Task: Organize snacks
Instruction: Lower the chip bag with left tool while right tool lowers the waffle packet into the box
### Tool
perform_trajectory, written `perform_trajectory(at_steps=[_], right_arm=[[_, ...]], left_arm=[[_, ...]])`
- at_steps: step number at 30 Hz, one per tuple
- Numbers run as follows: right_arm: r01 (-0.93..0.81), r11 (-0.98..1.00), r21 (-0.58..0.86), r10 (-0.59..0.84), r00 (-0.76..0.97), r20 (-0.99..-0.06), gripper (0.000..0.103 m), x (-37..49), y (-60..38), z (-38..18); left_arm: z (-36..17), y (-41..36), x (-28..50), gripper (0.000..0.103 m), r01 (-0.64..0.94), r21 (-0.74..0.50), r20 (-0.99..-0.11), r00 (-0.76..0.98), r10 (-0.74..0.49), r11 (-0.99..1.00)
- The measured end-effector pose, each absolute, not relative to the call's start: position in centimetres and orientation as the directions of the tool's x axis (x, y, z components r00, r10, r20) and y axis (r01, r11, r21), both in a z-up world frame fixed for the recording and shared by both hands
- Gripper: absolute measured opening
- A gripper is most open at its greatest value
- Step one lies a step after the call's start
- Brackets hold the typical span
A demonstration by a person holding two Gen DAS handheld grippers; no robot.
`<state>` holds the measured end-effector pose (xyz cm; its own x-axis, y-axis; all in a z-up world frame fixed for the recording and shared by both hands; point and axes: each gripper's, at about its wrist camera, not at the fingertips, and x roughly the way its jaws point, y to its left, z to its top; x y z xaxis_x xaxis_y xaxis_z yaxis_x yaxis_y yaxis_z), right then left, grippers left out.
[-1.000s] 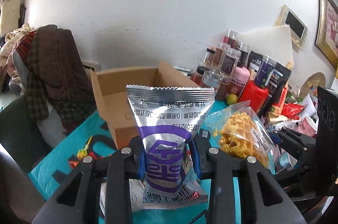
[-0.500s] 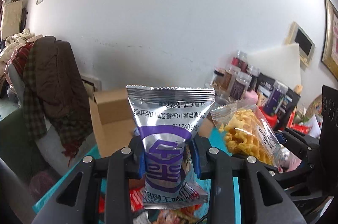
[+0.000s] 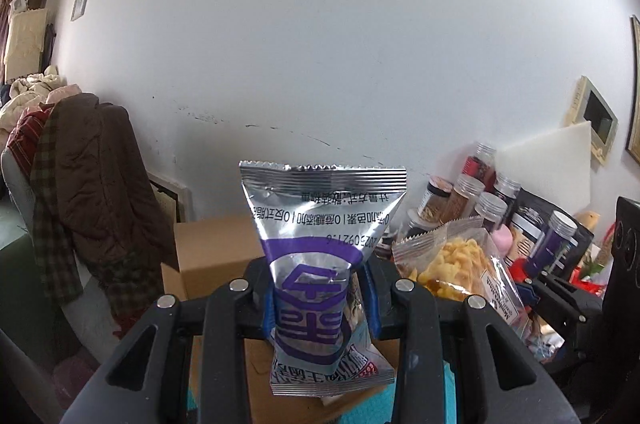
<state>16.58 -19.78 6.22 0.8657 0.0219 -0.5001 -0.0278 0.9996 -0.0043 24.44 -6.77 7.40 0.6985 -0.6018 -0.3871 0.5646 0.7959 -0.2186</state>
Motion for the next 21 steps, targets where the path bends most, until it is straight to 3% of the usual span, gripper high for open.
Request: perform_trajectory(at_steps=[21], right_arm=[[-0.090, 0.992, 0.093, 0.128, 0.785, -0.606, 0.076, 26.2, -22.3, 0.6]], left_arm=[[-0.2, -10.6, 33.5, 0.033, 0.474, -0.177, -0.571, 0.664, -0.482, 0.863]])
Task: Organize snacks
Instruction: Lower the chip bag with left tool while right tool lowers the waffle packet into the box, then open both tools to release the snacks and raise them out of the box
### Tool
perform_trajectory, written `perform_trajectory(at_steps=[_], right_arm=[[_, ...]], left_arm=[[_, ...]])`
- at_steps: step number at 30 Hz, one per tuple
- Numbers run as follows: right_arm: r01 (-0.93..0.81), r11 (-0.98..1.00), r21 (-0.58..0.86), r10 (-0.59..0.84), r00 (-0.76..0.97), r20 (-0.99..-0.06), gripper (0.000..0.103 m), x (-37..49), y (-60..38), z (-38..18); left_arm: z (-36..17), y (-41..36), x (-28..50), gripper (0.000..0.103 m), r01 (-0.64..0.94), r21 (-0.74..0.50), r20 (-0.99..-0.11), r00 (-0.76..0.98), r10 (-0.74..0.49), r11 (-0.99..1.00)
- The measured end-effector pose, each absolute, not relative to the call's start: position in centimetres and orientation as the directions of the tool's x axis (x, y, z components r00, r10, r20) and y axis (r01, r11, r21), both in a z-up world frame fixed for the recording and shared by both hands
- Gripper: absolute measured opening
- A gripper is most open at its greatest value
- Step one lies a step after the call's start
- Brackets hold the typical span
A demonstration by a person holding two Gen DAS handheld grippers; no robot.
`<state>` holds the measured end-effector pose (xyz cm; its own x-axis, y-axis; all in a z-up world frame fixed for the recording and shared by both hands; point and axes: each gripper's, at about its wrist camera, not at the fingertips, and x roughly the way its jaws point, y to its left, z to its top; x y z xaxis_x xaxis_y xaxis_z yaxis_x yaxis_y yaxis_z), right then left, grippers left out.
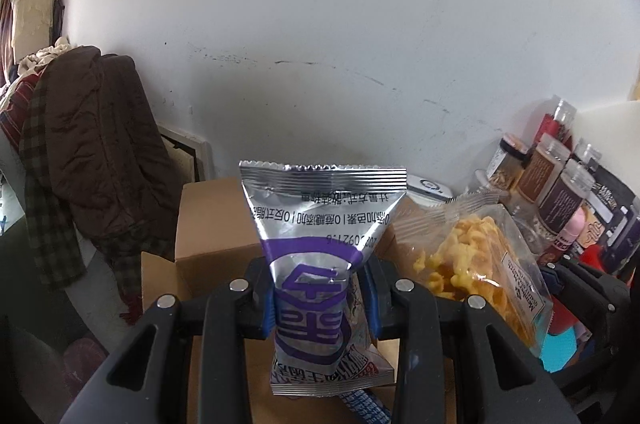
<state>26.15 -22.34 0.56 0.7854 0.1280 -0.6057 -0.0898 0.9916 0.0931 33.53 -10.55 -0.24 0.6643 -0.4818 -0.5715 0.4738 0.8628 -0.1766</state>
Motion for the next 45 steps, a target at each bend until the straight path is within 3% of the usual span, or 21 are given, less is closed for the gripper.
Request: perform_trajectory(at_steps=[17, 31, 38, 45], right_arm=[[-0.027, 0.993, 0.114, 0.102, 0.672, -0.733, 0.076, 29.8, -23.9, -4.0], [-0.003, 0.992, 0.124, 0.096, 0.655, -0.750, 0.080, 30.4, -24.0, -4.6], [0.008, 0.993, 0.119, 0.085, 0.650, -0.755, 0.084, 30.3, -24.2, -4.5], [0.021, 0.994, 0.106, 0.067, 0.654, -0.753, 0.084, 29.6, -24.2, -4.0]], left_arm=[[-5.0, -11.8, 36.6, 0.033, 0.408, -0.138, -0.715, 0.590, -0.376, 0.902], [-7.0, -12.0, 38.4, 0.033, 0.332, -0.108, -0.807, 0.521, -0.278, 0.937], [-7.4, -12.1, 38.5, 0.046, 0.308, -0.060, -0.829, 0.514, -0.219, 0.950], [-5.8, -12.4, 37.5, 0.048, 0.319, -0.044, -0.802, 0.554, -0.225, 0.947]])
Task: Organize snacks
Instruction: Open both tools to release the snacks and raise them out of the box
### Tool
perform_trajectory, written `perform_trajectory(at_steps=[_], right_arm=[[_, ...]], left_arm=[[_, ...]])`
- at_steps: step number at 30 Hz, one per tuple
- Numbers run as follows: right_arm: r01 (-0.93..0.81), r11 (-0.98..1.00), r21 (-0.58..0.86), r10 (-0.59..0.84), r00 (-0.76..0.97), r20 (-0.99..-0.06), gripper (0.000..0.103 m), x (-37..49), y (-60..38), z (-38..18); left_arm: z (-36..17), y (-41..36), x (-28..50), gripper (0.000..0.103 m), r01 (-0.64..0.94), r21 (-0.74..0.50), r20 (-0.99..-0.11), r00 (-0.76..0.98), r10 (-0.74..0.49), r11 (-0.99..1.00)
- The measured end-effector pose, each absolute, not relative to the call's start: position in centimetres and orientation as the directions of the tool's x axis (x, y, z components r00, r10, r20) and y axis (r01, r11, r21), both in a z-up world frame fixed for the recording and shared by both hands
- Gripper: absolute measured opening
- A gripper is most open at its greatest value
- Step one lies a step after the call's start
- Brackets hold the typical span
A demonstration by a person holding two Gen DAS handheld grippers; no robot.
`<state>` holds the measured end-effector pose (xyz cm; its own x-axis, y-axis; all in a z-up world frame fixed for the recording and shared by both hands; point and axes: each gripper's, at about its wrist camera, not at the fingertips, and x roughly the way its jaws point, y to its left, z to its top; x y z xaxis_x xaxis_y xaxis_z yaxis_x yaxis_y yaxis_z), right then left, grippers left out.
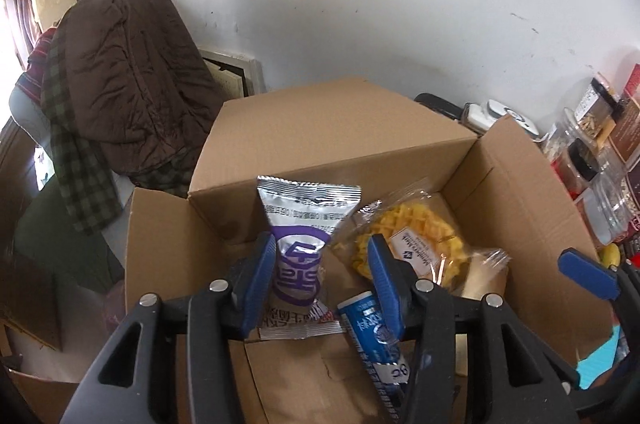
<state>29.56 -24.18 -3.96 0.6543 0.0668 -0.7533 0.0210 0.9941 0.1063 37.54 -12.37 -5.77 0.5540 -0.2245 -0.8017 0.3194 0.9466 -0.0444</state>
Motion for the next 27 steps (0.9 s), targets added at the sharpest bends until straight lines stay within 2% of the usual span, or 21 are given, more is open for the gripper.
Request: perform_trajectory(at_steps=[8, 27], right_arm=[[0.018, 0.995, 0.098, 0.059, 0.687, -0.725, 0.084, 28.1, -24.1, -1.5], [-0.007, 0.999, 0.049, 0.034, 0.817, -0.576, 0.084, 20.0, -21.4, 8.2]], left_arm=[[-3.4, -12.1, 36.0, 0.048, 0.344, -0.048, -0.779, 0.575, -0.250, 0.938], [6.7, -8.1, 27.8, 0.048, 0.346, -0.060, -0.640, 0.707, -0.302, 0.936]])
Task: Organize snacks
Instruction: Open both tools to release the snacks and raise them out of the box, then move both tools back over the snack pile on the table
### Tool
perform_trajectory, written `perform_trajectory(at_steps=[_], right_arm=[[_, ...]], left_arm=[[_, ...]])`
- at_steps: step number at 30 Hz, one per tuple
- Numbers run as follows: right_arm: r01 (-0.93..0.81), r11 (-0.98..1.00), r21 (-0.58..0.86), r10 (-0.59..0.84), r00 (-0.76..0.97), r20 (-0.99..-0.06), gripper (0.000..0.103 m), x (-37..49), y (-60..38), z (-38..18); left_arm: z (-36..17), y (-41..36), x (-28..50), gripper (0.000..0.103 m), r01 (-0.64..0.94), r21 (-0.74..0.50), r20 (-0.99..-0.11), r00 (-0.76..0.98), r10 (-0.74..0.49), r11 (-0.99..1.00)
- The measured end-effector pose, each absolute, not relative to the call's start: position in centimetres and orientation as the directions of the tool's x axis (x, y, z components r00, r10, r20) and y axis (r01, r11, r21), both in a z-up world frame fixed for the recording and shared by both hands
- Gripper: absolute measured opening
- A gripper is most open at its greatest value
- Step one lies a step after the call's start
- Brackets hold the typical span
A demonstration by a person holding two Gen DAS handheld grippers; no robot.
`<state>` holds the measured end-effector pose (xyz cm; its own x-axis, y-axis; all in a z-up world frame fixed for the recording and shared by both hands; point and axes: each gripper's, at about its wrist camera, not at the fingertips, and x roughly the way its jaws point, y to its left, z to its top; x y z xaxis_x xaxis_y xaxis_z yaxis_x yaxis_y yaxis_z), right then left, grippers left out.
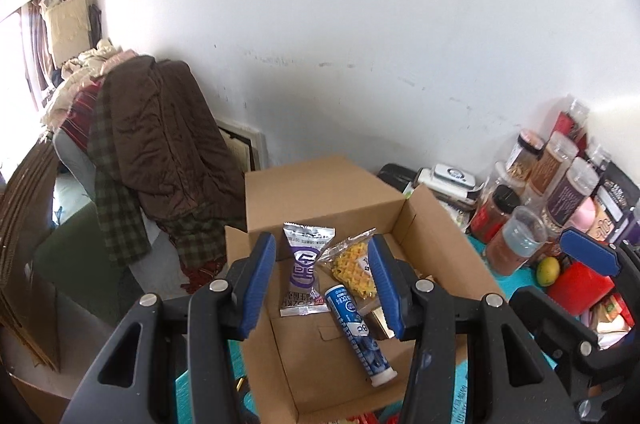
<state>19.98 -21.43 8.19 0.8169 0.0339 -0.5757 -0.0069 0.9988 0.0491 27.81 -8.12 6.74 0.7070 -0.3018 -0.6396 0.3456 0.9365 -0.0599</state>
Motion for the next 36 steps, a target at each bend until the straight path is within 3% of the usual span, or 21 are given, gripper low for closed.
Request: perform_trajectory(at_steps=[17, 36], right_arm=[[0.005, 0.999, 0.038, 0.014, 0.867, -0.497, 0.084, 11.5, -19.4, 11.7], [0.001, 0.997, 0.073, 0.038, 0.848, -0.528, 0.084, 4.5, -15.9, 7.8]], left_arm=[[11.1, -4.6, 18.6, 0.048, 0.402, -0.061, -0.546, 0.753, -0.368, 0.913], [8.0, -1.0, 11.6, 0.048, 0.462, -0.046, -0.563, 0.720, -0.405, 0.886]])
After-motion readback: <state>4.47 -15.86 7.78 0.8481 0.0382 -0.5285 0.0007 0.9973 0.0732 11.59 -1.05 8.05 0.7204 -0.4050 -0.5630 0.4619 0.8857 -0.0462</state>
